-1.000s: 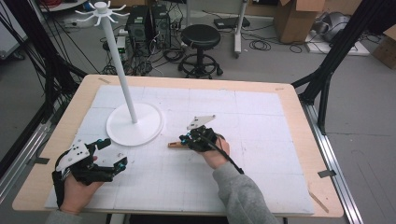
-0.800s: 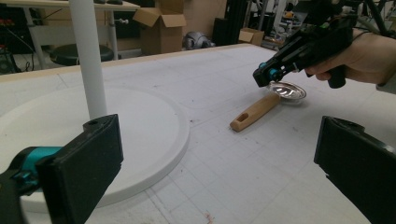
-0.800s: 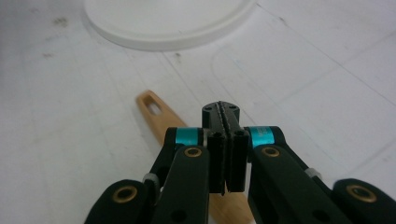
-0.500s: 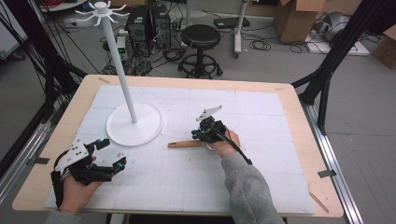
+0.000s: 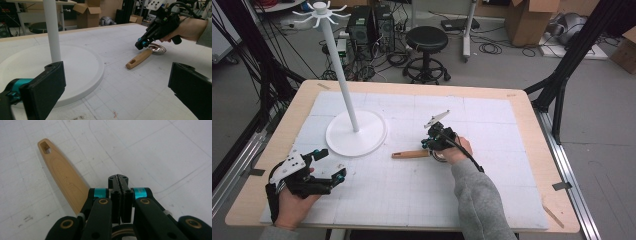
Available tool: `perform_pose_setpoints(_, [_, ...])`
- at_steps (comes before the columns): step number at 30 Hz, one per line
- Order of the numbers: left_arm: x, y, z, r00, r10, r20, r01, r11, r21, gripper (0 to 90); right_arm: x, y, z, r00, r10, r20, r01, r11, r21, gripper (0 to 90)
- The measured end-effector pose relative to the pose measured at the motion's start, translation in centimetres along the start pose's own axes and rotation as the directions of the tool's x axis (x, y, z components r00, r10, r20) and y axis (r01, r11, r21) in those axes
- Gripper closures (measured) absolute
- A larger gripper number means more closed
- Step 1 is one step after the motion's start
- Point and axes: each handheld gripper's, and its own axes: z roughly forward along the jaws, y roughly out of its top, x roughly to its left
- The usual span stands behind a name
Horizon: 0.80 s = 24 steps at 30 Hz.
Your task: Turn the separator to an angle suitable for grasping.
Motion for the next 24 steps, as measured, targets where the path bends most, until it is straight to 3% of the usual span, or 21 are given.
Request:
perform_pose_setpoints(8, [-0.05,0.0,-0.06,1.0,0.001,-0.001,-0.001,1.0,0.002,1.7,-0.2,-0.23,0.29,1.0,-0.006,-0.001,0.006,1.0,0.026,90.0])
perform_pose_setpoints(24, [-0.05,-0.04,-0.04,1.0,-0.004,0.004,0.004,1.0,0.004,1.7,-0.42,-0.9,-0.45,0.998,0.043,-0.047,-0.041,0.998,0.054,90.0])
